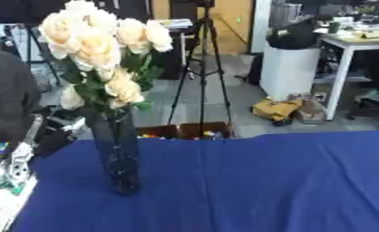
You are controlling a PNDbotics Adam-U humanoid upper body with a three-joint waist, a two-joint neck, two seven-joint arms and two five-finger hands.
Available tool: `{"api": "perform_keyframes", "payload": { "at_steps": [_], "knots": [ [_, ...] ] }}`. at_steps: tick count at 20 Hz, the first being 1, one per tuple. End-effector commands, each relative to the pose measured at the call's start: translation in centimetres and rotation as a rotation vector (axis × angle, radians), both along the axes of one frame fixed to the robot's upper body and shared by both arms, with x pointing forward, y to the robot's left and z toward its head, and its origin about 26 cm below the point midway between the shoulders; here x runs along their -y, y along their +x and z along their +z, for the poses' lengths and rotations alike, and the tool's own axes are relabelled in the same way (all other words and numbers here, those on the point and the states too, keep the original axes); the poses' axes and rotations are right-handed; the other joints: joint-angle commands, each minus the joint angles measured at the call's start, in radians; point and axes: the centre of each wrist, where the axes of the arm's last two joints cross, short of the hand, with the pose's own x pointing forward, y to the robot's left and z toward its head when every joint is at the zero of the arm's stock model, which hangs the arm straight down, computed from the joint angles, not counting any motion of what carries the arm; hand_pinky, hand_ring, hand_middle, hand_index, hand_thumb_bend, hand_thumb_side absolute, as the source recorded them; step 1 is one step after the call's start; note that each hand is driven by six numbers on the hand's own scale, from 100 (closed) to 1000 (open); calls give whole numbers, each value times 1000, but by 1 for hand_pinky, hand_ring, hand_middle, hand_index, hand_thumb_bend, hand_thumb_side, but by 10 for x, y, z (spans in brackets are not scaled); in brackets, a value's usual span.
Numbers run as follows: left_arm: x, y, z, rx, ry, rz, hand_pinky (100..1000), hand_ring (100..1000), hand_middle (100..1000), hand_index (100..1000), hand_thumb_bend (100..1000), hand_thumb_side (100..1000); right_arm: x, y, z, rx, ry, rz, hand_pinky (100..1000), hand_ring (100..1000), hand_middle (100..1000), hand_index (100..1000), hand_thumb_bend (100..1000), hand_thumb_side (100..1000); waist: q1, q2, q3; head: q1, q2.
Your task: Arrange flowers into the vase.
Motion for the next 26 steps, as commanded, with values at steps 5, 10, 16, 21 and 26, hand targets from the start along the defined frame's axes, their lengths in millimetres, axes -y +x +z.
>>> {"api": "perform_keyframes", "payload": {
  "at_steps": [5,10,16,21,26],
  "knots": [
    [-5,-4,14,42,11,8,676,648,667,786,919,756,4,0,8,21,-19,-5,907,947,519,770,238,550,-14,-19,0,0,1],
    [-9,-19,4,101,-39,-2,624,625,655,786,797,681,4,1,7,22,-13,-13,908,948,519,770,235,549,-19,-9,32,9,38],
    [-10,-55,-22,235,-163,-27,592,602,635,780,715,638,2,1,6,19,-12,-11,908,949,518,770,231,544,-24,-2,29,53,80],
    [-2,-86,-38,338,-210,-72,586,597,631,781,673,633,1,2,6,17,-12,-7,908,949,518,770,228,543,-21,-2,20,65,91],
    [2,-96,-42,379,-245,-123,579,590,624,777,612,649,1,2,5,13,-13,-6,909,949,518,770,225,540,-20,-2,24,78,93]
  ]
}}
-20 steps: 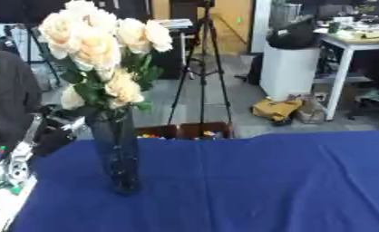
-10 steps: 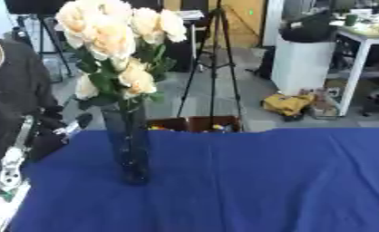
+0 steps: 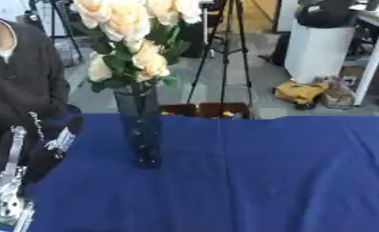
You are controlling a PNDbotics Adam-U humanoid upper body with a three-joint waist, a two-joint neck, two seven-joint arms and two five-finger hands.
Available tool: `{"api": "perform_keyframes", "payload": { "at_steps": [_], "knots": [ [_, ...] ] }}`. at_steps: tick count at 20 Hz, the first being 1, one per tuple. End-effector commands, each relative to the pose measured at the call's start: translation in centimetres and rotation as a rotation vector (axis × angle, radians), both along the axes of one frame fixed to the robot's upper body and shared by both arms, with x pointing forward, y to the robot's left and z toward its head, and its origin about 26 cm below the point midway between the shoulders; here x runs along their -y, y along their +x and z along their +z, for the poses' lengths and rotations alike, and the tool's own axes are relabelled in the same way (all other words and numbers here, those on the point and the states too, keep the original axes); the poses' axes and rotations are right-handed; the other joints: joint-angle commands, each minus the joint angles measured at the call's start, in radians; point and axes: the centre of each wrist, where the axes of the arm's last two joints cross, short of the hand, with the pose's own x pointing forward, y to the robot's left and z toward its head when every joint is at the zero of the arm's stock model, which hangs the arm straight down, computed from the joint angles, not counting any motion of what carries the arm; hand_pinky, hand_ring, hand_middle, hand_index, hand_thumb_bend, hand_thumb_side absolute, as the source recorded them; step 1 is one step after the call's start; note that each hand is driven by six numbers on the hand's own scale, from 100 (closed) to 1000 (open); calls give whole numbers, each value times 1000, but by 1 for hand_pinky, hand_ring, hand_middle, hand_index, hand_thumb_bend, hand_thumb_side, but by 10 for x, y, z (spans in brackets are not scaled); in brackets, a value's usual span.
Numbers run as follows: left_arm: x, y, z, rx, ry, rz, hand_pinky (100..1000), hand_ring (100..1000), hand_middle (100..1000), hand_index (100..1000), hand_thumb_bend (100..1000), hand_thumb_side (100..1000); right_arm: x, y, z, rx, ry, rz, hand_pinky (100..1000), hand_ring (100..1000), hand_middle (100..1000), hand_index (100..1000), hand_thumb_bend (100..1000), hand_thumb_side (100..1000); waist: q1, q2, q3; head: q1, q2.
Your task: Arrange flowers into the vase.
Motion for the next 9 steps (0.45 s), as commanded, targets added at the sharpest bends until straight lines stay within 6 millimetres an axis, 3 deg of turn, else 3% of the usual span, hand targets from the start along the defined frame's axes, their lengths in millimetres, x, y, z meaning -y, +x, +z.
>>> {"api": "perform_keyframes", "payload": {
  "at_steps": [1,9],
  "knots": [
    [1,-4,9,61,-9,-24,578,589,623,777,603,655,1,1,5,10,-18,-4,909,949,518,770,225,540,-14,-3,1,7,2],
    [3,-5,6,82,-37,-30,572,583,615,771,524,701,2,1,5,10,-23,-7,909,950,518,771,222,540,-14,-4,4,12,-1]
  ]
}}
